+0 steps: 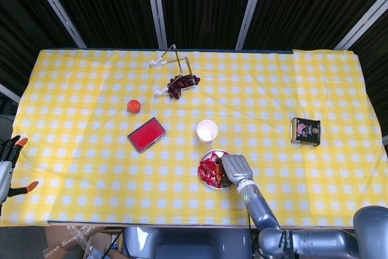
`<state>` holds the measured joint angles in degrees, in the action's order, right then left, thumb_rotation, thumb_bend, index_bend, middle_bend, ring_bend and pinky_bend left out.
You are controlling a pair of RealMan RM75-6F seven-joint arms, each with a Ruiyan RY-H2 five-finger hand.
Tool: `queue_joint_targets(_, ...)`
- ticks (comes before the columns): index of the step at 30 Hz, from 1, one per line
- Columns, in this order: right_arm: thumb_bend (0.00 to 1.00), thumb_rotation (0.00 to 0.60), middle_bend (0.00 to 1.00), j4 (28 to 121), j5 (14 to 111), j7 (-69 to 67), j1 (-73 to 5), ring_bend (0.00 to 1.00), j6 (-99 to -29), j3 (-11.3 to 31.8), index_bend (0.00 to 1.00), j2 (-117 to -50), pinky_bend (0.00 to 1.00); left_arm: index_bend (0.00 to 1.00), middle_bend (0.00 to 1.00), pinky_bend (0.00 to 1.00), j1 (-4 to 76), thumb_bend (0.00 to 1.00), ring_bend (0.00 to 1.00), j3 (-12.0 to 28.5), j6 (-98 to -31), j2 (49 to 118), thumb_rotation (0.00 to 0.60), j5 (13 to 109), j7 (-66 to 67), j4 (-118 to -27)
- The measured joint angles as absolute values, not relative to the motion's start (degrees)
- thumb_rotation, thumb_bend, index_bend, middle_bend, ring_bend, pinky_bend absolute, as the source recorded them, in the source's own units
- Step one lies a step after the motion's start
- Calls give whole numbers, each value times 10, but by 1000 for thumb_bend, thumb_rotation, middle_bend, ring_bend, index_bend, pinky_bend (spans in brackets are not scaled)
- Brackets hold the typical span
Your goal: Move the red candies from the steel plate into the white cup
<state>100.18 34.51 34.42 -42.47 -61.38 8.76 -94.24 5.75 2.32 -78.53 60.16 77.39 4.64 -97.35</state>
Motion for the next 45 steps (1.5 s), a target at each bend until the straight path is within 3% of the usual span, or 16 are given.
queue_joint_targets(10,570,600,812,973,375,301,-424,950,-609,112,669,-952,947,0,0,0,59,9,0,24,-782,601,600,770,44,-974)
queue_joint_targets(19,580,600,812,1004,379,302,-429,950,-616,127,669,-924,947,0,0,0,59,9,0,25,-779,599,600,767,42,-976)
queue_joint_targets(34,596,600,812,1056,338,321,-463,950,-630,185,669,-858,947,0,0,0,60,9,0,25,-774,597,600,761,38,-980)
queue_joint_targets(45,596,600,812,1014,302,324,-499,950,-611,205,669,-855,947,0,0,0,63,9,0,26,-765,593,600,752,34,-983)
